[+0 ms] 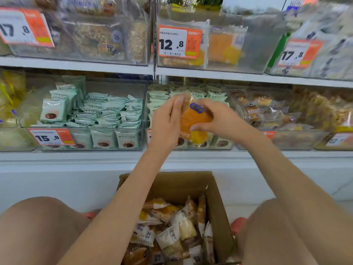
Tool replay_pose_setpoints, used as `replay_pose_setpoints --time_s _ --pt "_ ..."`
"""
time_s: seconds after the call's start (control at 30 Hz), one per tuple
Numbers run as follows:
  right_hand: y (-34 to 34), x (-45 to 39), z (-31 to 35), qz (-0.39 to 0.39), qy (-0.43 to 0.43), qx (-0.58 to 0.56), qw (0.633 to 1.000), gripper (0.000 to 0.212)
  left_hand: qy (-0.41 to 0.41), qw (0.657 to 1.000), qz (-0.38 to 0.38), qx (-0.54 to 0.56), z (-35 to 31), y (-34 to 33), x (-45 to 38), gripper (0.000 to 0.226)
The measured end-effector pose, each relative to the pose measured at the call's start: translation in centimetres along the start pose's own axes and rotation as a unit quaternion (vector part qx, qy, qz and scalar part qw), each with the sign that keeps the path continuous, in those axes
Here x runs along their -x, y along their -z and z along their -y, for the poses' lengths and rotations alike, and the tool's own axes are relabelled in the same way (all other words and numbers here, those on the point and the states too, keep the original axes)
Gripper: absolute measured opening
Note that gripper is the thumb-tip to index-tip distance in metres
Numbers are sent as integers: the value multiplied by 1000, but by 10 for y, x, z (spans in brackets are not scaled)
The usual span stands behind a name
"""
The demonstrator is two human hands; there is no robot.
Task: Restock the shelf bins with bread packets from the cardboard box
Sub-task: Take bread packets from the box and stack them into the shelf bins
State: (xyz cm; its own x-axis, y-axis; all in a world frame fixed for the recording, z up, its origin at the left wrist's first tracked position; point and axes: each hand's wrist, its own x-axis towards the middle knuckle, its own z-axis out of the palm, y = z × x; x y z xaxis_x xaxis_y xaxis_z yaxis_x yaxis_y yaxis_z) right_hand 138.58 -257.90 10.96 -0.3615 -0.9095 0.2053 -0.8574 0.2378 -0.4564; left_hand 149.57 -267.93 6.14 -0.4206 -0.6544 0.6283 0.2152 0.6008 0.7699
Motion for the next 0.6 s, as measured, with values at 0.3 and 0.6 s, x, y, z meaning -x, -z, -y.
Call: replay_pose_setpoints --time_s 0.3,0.6 --pt "197 -59 8 -243 79 102 962 38 -220 939 -73 -253 -32 -19 -170 48" --pt "218 -177 -52 -29 -7 279 960 37 -368 783 -178 -469 22 -39 -228 48"
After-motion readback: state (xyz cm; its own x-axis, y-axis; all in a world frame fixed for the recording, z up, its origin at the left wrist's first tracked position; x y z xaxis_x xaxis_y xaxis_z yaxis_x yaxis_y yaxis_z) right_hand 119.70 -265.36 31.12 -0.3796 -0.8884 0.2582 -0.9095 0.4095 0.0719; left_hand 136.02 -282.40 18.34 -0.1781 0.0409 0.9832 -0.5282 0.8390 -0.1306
